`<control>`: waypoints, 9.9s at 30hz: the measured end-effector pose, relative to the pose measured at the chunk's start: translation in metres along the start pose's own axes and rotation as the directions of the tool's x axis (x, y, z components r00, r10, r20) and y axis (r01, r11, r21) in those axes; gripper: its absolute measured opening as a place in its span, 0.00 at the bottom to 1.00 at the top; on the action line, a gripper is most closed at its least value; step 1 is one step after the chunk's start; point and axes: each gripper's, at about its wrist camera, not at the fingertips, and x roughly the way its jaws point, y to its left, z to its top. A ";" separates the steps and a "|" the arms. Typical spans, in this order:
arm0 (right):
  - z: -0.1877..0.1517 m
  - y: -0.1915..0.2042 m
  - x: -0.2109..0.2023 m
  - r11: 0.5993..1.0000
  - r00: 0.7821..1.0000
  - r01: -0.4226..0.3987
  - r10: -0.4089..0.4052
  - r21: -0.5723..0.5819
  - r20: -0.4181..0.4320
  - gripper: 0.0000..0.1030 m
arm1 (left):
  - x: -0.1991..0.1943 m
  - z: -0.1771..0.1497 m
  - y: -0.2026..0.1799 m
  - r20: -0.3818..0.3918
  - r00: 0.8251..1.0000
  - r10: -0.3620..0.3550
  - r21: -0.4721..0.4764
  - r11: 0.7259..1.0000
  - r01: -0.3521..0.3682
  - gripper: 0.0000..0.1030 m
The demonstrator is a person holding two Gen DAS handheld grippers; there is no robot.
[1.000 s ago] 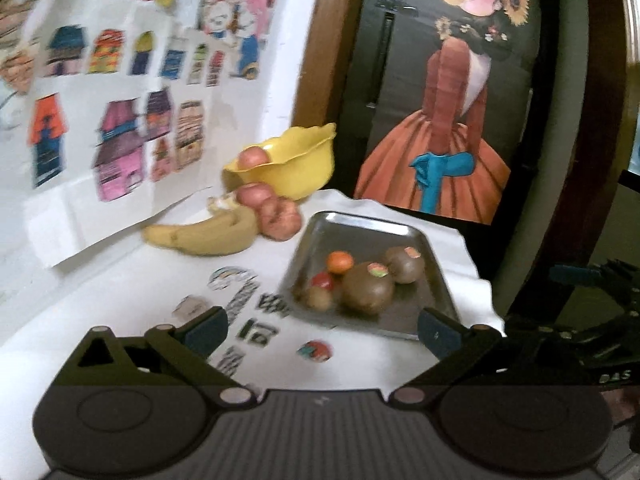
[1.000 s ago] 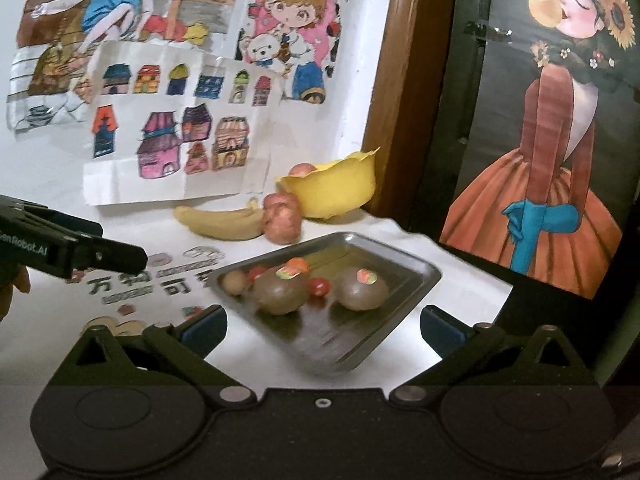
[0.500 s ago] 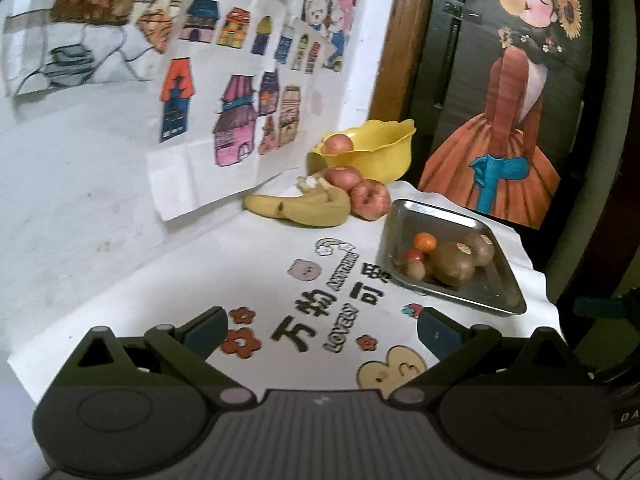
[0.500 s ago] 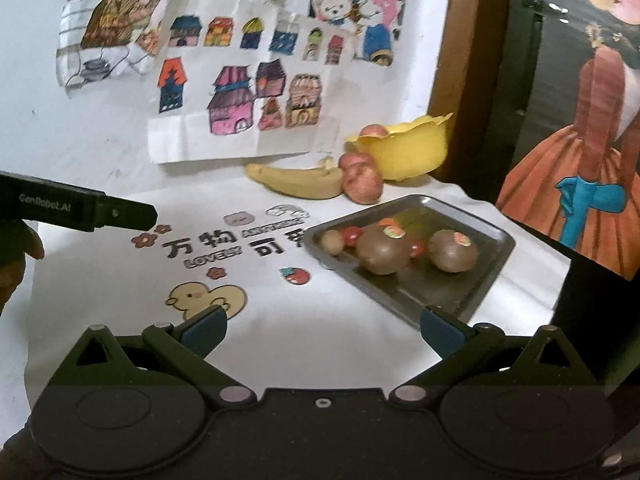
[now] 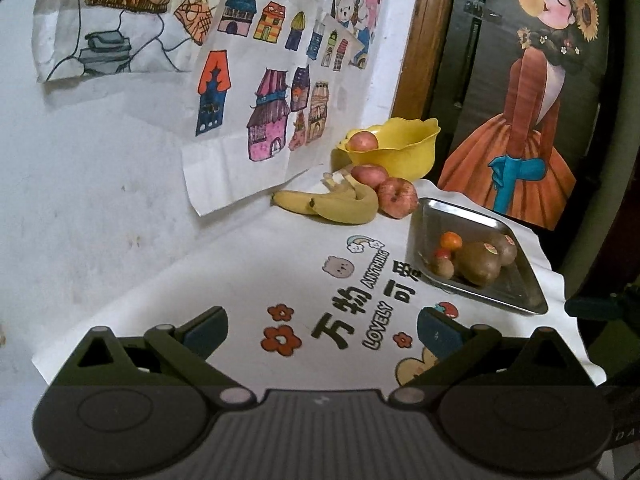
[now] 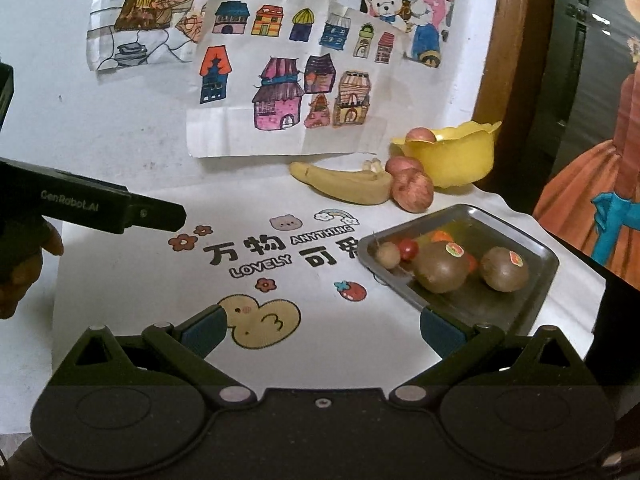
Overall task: Organize fruits
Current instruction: 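Lift both tools away from the tray, then move the right gripper to the red apple and grasp it, then grasp a banana with the left gripper while the right gripper holds the apple, then carry the apple and banana toward the metal tray with both grippers, then lower the apple and banana into the tray and open both grippers, then lift both tools away from the tray toward the yellow bowl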
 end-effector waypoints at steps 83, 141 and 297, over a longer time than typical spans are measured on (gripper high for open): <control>0.133 -0.194 0.295 0.908 0.935 -0.219 0.300 0.358 -0.191 0.62 | 0.238 0.087 -0.024 -0.160 0.966 -0.203 0.344 0.906 0.248 0.81; 0.077 -0.098 0.101 0.869 0.901 -0.333 0.408 0.365 -0.148 0.62 | 0.050 -0.007 0.001 -0.203 0.961 -0.190 0.291 0.925 0.244 0.33; 0.002 -0.021 -0.053 0.966 0.999 -0.026 0.037 0.257 -0.036 0.99 | -0.012 -0.004 -0.002 -0.026 1.000 -0.004 0.089 0.996 0.006 1.00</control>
